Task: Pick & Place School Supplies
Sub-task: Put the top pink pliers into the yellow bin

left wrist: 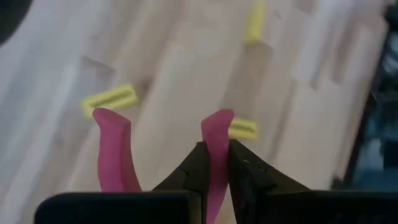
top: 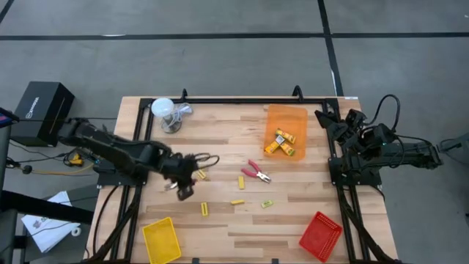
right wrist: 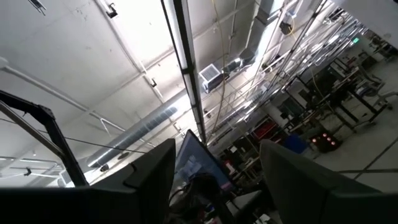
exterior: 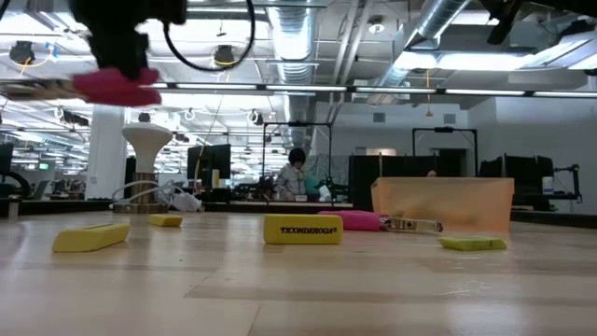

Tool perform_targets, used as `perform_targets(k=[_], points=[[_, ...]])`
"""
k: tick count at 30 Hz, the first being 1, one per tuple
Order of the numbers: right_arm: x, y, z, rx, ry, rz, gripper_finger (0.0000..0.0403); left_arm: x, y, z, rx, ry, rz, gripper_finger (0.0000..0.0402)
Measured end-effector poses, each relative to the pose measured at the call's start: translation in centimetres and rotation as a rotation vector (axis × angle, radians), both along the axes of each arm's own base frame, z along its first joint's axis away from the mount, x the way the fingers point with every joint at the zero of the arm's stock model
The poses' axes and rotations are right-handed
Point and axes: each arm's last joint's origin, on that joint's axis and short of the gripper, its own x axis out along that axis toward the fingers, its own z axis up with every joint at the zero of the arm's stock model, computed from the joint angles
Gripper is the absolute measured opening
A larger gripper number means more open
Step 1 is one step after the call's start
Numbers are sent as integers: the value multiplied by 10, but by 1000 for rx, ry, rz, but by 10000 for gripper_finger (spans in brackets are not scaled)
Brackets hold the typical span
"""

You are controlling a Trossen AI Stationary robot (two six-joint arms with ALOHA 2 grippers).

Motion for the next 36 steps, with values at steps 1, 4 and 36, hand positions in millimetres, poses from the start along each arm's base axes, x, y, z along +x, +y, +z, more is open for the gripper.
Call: perform_targets(k=[1,4,36], points=[[0,0,0,0,0,1,225,-3,-7,1,-3,-3,-39,29],[0,0,0,-1,2,1,225,-11,-25,1,-7,0,-149,29],[37,-1,-12,131,70,51,225,-94,-166,-49,-50,226,-1169,29]])
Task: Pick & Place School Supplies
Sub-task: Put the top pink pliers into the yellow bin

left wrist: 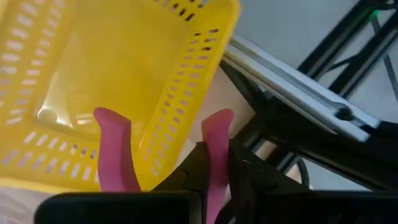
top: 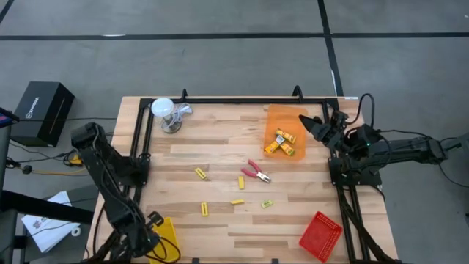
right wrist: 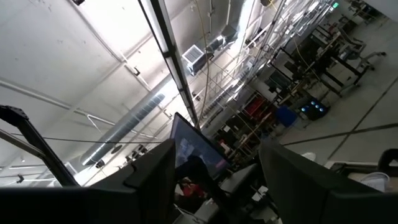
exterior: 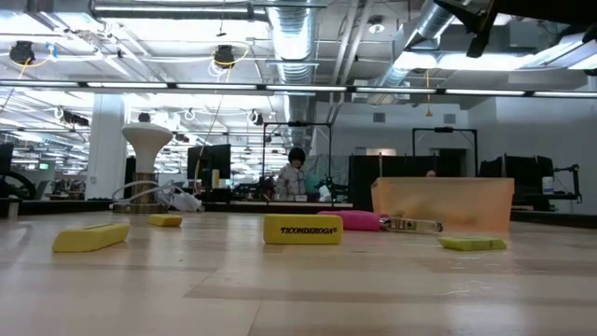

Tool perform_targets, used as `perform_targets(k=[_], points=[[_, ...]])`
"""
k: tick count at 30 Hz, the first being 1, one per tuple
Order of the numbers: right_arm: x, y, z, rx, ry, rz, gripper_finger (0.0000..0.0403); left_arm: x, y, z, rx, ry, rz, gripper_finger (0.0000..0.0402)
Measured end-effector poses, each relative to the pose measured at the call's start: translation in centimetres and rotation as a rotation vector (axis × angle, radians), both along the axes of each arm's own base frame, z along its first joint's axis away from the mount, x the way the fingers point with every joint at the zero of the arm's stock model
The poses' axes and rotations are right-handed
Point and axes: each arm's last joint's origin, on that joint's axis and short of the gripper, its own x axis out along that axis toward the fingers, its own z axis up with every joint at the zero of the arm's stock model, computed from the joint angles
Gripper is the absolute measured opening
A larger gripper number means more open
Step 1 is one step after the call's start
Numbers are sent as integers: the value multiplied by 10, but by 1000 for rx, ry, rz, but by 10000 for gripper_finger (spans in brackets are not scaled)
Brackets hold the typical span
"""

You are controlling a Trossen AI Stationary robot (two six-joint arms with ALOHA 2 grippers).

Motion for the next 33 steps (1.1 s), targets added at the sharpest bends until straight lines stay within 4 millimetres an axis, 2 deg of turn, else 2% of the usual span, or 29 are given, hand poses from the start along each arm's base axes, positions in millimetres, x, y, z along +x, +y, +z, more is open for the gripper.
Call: perform_targets(k=[11,16,24,33], points=[[3,0,-2,0,15,1,225,20,-2,20,-67,-108,-39,29],[2,0,-2,0,15,0,225,29,1,22,-88,-165,-79,29],[3,0,-2,-1,19,1,225,47,-4,9,-109,-211,-132,29],[3,0,-2,-2,19,3,225,53,-13,2,-141,-243,-148,29]])
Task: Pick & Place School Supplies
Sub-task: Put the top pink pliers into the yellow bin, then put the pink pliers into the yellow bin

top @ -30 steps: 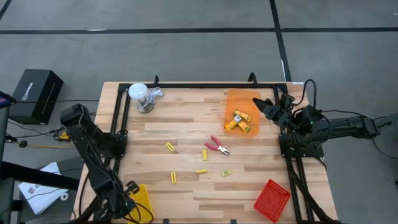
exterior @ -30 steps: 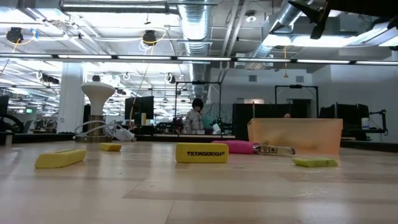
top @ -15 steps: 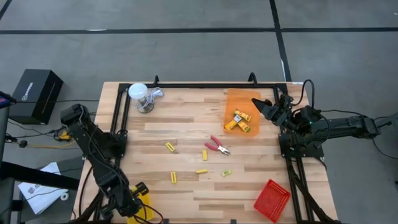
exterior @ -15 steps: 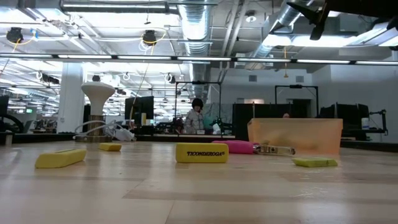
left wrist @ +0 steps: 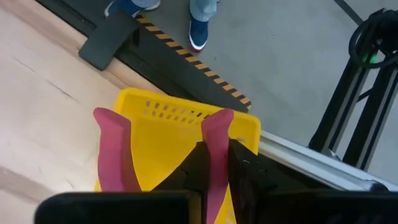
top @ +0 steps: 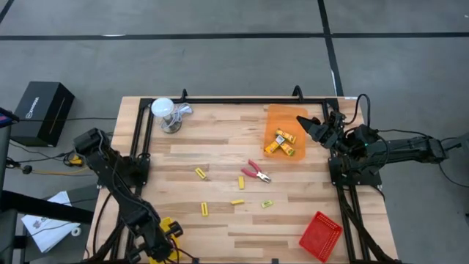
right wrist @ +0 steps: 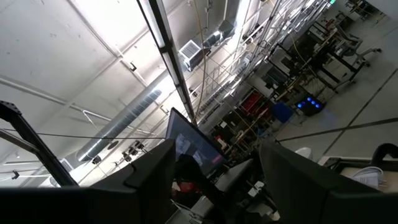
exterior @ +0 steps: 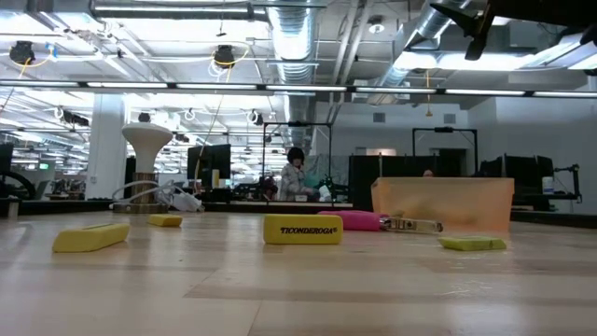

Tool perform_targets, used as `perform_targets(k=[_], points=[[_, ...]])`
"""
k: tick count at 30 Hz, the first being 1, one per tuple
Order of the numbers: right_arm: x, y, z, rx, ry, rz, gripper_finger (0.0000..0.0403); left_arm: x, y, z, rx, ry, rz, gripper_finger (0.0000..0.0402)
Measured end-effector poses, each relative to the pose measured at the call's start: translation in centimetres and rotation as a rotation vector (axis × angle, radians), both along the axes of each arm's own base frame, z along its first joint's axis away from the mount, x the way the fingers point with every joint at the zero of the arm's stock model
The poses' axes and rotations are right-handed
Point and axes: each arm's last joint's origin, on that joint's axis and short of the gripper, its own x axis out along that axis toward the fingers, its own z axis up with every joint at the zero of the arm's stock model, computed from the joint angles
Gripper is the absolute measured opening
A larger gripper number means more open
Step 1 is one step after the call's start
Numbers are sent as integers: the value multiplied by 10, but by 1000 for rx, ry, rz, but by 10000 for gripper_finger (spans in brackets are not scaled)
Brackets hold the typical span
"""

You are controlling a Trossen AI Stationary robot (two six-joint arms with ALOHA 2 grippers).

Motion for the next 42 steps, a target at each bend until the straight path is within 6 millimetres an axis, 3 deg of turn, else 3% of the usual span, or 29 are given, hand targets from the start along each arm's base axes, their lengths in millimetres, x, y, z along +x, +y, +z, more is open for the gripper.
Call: perform_targets(k=[27,36,42], points=[[0,0,-1,-10,12,-4,225,-3,-6,-3,-35,7,-40,30],[0,0,-1,-9,12,-4,225,-3,-6,-3,-37,21,-19,128],[0,0,-1,-8,10,-3,225,-3,-6,-2,-39,42,15,160]])
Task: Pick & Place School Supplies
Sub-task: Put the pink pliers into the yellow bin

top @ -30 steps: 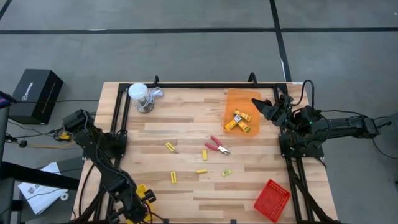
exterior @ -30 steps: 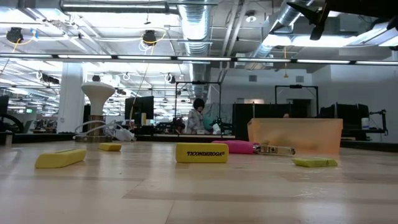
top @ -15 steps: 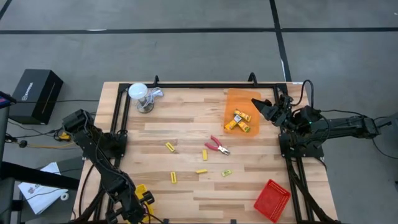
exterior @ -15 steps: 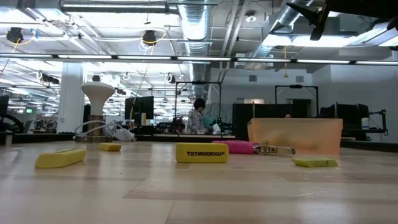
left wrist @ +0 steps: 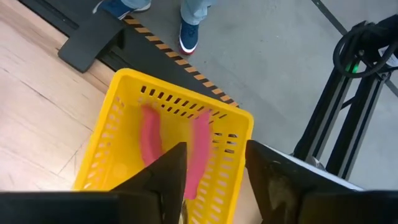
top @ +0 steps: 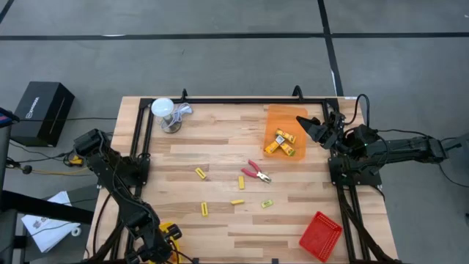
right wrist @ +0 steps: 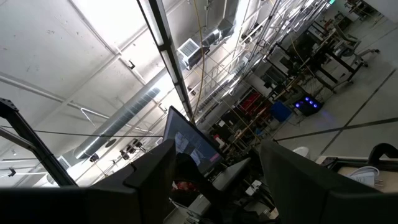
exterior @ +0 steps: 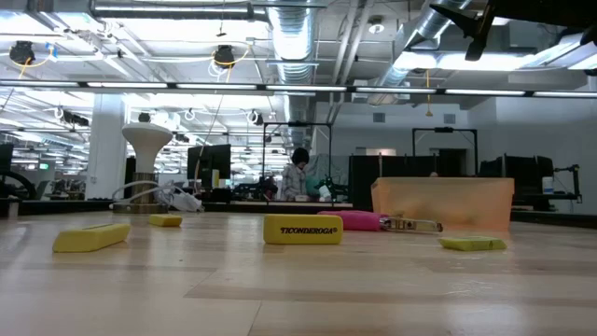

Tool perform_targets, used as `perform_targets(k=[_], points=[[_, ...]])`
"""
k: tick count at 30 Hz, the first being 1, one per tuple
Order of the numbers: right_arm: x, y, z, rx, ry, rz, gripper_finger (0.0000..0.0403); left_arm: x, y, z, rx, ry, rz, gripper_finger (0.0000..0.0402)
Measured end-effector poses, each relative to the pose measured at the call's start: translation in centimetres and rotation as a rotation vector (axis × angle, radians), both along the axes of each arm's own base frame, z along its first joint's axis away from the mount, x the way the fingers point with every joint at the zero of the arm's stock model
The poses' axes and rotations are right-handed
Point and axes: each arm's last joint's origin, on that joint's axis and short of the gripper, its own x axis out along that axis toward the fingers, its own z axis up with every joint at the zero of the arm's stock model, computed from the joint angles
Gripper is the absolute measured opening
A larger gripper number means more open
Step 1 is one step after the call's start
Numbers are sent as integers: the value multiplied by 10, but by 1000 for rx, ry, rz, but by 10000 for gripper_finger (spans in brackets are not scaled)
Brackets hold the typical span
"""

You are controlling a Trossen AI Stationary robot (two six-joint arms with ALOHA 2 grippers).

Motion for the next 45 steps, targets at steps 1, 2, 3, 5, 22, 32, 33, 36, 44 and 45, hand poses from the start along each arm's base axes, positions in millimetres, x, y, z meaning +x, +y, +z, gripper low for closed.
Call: perform_targets(k=[1,2,3,5,22,32,33,36,44,45], points=[[0,0,0,0,0,0,225,0,0,0,0,0,0,162],[0,0,0,0,0,0,225,0,0,0,0,0,0,164],[0,0,0,0,0,-1,225,0,0,0,0,1,1,164],[0,0,0,0,0,-1,225,0,0,0,1,1,1,164],[0,0,1,-1,-10,-2,225,48,56,-6,182,22,431,158],[-1,0,1,-22,-5,-12,225,120,172,-1,250,-144,766,158],[-1,0,1,-22,-5,-12,225,125,185,0,251,-165,789,158],[-1,0,1,-22,-5,-12,225,135,218,2,228,-201,857,158],[-1,0,1,-22,-5,-12,225,142,262,3,239,-253,898,158],[-1,0,1,-22,-5,-12,225,144,262,2,242,-260,886,158]])
